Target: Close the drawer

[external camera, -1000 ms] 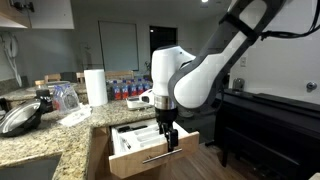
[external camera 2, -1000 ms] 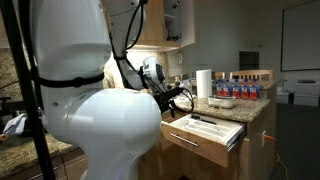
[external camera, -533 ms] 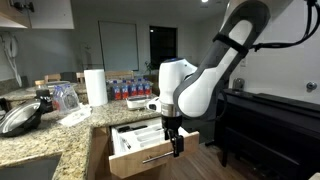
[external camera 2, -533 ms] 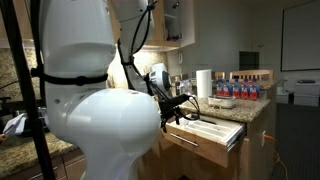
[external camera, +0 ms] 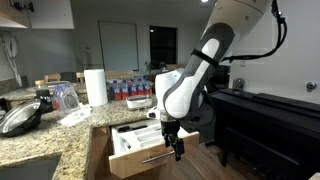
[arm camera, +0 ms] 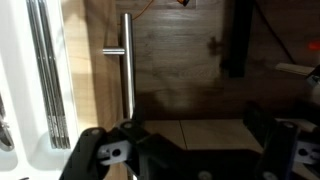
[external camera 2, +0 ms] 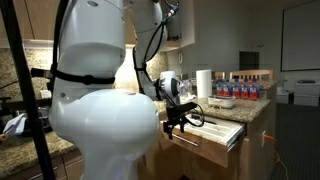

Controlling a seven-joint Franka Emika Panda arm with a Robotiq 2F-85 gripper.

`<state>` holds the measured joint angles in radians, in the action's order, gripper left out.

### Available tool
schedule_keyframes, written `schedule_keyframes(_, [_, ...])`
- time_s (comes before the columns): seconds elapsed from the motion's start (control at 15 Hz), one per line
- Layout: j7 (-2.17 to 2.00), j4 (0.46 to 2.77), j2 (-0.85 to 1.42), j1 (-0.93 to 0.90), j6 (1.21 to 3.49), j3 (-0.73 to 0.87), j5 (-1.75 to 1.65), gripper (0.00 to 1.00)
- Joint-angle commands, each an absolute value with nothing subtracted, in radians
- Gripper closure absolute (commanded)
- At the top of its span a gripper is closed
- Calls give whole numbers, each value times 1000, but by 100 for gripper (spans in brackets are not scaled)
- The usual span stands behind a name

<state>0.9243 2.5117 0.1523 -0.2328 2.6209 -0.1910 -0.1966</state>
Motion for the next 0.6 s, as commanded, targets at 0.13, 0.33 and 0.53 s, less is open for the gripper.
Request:
schedule_keyframes(0.13, [1001,2352,302,-173,2499,-218,-183,0])
schedule_keyframes(0.33, [989,2291,361,-171,2453,-220,-200,0])
schedule_keyframes(0.53, [967,2245,405,-179,2429,-219,-218,0])
